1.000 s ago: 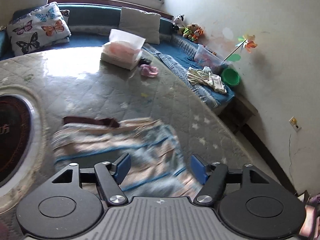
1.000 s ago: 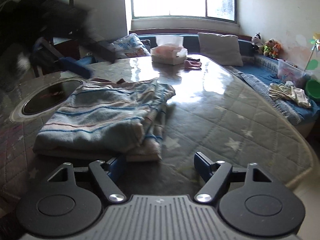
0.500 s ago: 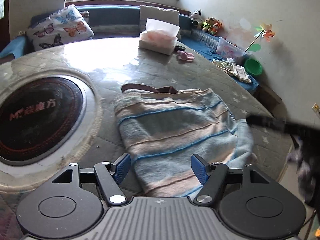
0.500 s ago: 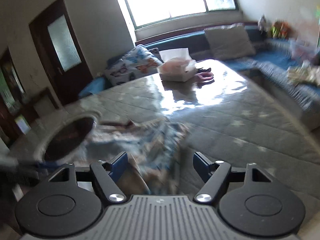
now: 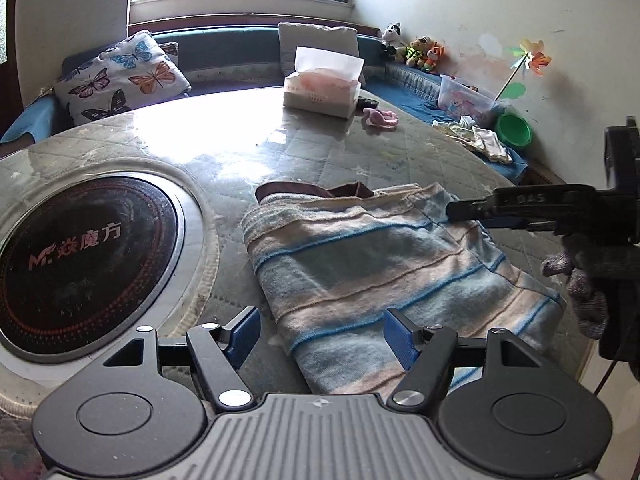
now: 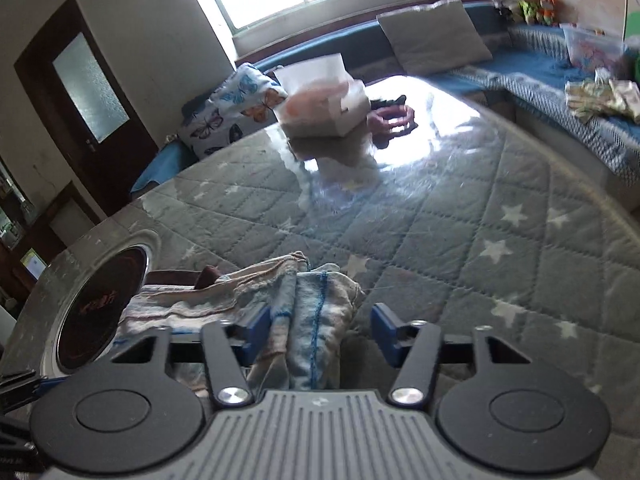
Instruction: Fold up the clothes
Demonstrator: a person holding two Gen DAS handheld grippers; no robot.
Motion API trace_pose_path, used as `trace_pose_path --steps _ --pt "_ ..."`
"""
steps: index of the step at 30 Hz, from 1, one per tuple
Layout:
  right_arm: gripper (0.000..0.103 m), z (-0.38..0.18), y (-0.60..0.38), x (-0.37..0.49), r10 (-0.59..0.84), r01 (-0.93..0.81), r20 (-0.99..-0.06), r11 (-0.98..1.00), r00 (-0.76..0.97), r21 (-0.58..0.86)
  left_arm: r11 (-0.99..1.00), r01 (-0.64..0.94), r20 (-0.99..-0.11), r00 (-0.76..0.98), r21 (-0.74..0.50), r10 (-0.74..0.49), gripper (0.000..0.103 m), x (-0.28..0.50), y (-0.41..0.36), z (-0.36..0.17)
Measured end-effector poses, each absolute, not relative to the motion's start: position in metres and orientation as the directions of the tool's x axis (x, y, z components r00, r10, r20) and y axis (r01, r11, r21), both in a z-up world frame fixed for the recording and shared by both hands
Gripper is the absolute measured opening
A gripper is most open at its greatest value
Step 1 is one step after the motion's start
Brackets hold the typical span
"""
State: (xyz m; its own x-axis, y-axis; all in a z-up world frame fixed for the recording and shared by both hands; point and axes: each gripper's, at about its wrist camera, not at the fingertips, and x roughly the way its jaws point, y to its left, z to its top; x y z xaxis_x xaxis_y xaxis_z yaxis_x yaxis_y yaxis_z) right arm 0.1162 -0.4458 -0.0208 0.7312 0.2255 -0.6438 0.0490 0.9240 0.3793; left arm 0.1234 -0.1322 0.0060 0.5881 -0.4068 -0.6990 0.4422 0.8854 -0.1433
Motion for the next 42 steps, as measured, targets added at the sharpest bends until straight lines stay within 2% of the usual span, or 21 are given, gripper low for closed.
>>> trace_pose_path --steps 3,6,9,15,19,22,26,31,34,36,41,42 --pt "0.025 -0.021 -0.441 0.119 0.212 0.056 -0.634 0.925 0.743 0.375 0.886 0.441 -0.698 0.59 -0.143 -0.406 0.071 0.127 -0.132 0.004" --pt "0.012 -0.009 -0.431 0.115 0.185 0.029 -0.609 0.946 0.772 0.323 0.887 0.439 -0.704 0.585 -0.143 -0.403 0.071 0.13 -0.133 0.001" --pt "0.011 0.01 -0.417 0.111 0.175 -0.023 -0.568 0.964 0.804 0.264 0.888 0.439 -0.703 0.587 -0.139 -0.401 0.071 0.13 -0.134 -0.002" --pt "0.011 0.039 -0.41 0.119 0.233 -0.109 -0.457 0.953 0.858 0.282 0.897 0.422 -0.707 0.594 -0.132 -0.384 0.071 0.134 -0.132 -0.005" --pt "0.014 0.008 -0.422 0.15 0.199 -0.029 -0.563 0.955 0.802 0.296 0.904 0.407 -0.712 0.597 -0.128 -0.37 0.071 0.135 -0.128 -0.007" --pt "0.022 -0.009 -0.43 0.151 0.164 0.022 -0.614 0.959 0.772 0.284 0.907 0.407 -0.707 0.609 -0.111 -0.36 0.071 0.135 -0.124 -0.004" --pt "0.023 0.003 -0.436 0.127 0.155 0.014 -0.601 0.963 0.784 0.268 0.9 0.426 -0.688 0.625 -0.094 -0.368 0.071 0.129 -0.126 0.002" --pt "0.023 0.014 -0.434 0.091 0.211 -0.04 -0.602 0.958 0.77 0.285 0.841 0.537 -0.654 0.614 -0.064 -0.441 0.071 0.106 -0.136 0.011" --pt "0.026 0.011 -0.434 0.07 0.214 -0.036 -0.622 0.958 0.753 0.285 0.784 0.62 -0.644 0.588 -0.029 -0.489 0.071 0.089 -0.144 0.011" --pt "0.035 0.007 -0.437 0.062 0.22 -0.025 -0.628 0.952 0.747 0.304 0.741 0.671 -0.638 0.568 -0.005 -0.519 0.071 0.078 -0.15 0.012" --pt "0.033 -0.004 -0.443 0.043 0.236 0.003 -0.64 0.937 0.731 0.349 0.663 0.746 -0.642 0.537 0.06 -0.547 0.07 0.057 -0.162 0.006" --pt "0.023 -0.006 -0.444 0.039 0.24 0.009 -0.642 0.934 0.728 0.358 0.654 0.753 -0.645 0.536 0.072 -0.545 0.07 0.055 -0.164 0.003"
